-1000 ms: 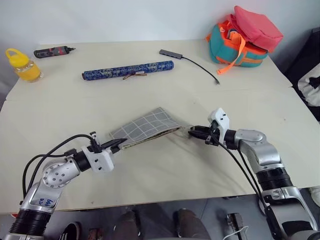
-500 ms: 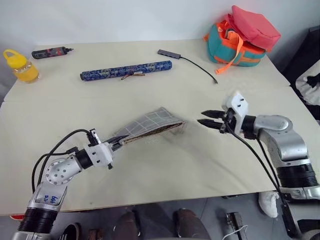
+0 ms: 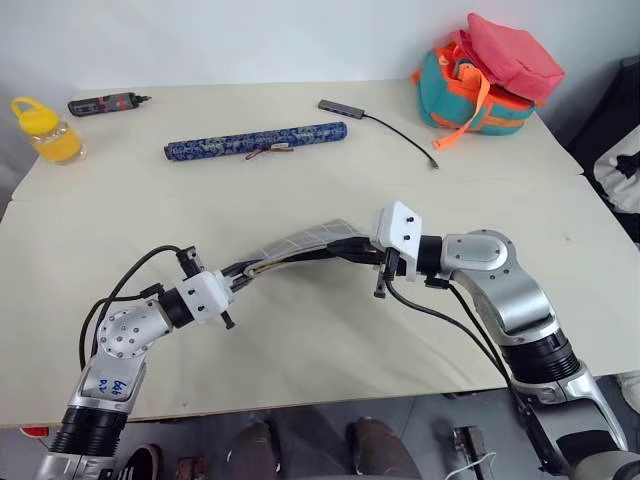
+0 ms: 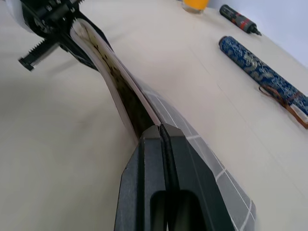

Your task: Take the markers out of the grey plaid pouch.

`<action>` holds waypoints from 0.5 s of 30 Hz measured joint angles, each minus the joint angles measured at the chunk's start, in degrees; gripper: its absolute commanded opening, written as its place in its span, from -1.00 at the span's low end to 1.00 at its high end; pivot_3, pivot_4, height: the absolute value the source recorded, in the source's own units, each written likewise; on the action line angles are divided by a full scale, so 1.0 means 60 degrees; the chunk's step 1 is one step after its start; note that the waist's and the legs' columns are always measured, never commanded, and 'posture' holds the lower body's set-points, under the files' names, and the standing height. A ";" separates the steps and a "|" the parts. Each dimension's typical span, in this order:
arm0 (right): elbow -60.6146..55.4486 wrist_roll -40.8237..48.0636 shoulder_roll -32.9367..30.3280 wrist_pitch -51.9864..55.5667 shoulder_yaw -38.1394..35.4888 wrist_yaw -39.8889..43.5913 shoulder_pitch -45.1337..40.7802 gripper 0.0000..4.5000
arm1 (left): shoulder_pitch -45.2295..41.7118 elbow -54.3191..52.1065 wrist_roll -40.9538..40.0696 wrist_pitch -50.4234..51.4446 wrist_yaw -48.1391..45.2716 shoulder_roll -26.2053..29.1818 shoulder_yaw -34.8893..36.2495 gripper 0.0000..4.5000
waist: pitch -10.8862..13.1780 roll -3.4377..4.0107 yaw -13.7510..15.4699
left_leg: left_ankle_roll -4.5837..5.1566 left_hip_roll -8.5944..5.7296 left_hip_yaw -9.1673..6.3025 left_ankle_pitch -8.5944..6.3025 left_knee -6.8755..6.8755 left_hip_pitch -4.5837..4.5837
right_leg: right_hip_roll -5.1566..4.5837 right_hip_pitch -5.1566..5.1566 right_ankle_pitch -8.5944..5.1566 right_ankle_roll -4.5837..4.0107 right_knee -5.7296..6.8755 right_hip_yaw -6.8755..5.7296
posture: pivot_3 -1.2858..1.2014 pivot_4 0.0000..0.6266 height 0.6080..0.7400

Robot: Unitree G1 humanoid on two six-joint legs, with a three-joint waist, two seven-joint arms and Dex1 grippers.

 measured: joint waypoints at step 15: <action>0.0607 -0.0143 0.0069 -0.0816 -0.0033 0.0389 0.0003 -0.99 | -0.0019 -0.0240 0.0141 0.0288 -0.0146 -0.0260 -0.0179 -1.00 | 0.0000 0.0000 -0.0001 | 0.0000 0.0006 -0.0001 -0.0001 0.0005 0.0001 | 0.0004 0.0000 0.0000 0.0000 0.0004 0.0002 | 0.03 -0.52 1.00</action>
